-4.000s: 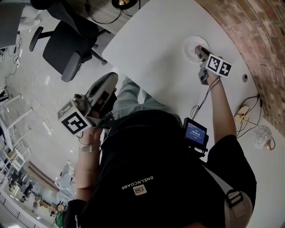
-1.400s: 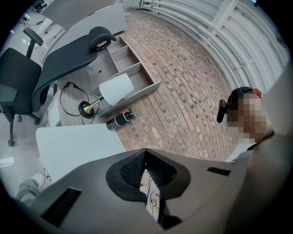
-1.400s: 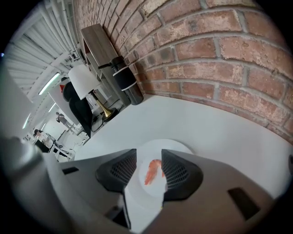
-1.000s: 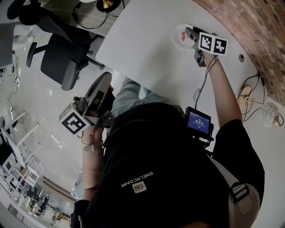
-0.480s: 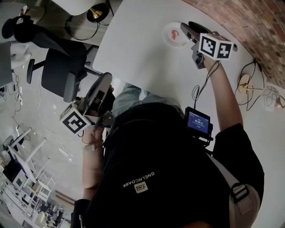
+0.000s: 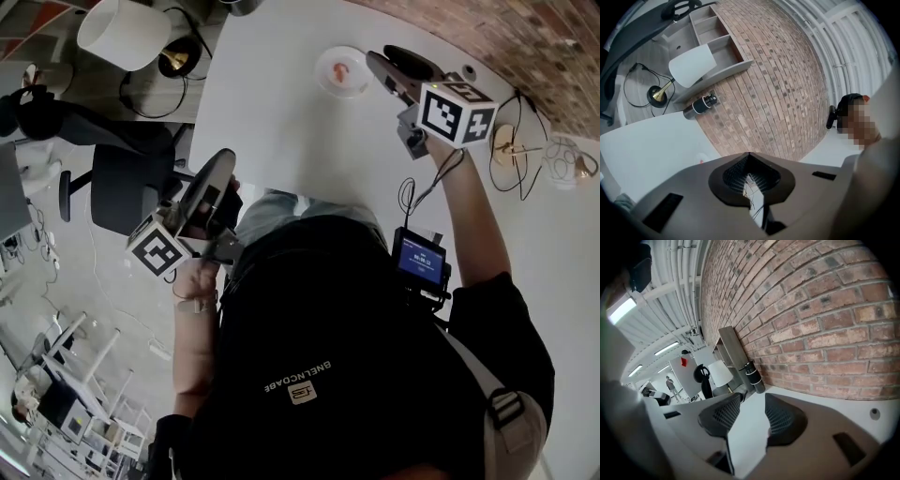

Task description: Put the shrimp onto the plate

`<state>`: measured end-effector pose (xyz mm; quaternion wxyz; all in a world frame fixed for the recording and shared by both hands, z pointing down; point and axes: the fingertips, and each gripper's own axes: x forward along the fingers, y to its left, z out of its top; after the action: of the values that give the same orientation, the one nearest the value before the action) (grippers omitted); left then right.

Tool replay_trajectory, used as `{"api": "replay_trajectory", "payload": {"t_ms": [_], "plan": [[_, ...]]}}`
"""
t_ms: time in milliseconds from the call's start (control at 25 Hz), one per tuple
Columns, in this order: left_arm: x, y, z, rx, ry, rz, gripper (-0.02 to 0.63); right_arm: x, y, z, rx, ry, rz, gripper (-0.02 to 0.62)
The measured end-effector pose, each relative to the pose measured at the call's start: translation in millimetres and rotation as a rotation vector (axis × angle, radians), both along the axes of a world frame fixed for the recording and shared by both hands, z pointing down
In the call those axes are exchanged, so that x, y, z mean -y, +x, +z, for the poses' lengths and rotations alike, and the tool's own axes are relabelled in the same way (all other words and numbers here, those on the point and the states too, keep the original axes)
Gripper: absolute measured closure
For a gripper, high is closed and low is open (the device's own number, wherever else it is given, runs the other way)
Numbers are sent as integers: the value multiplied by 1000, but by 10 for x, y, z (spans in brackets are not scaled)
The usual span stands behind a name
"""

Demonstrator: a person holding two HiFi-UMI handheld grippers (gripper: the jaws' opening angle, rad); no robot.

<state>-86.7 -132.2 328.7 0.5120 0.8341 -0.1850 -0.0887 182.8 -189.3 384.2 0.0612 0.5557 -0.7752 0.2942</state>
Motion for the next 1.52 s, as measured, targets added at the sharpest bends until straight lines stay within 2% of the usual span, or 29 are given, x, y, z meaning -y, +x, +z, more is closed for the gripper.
{"api": "replay_trajectory", "payload": {"t_ms": [320,880,1240,1520], "plan": [[96,315,15,-18,7,130,614,-324,167,-340,37,57,94,428],[218,775,-96,-63,17,291,614,-933,351,-613,60,110,266,428],[405,1092,-40,-53,23,368,614,-1088,584,-690,86,142,366,428],[375,1177,-133,-64,34,414,614,-1297,576,-818,96,160,418,428]]}}
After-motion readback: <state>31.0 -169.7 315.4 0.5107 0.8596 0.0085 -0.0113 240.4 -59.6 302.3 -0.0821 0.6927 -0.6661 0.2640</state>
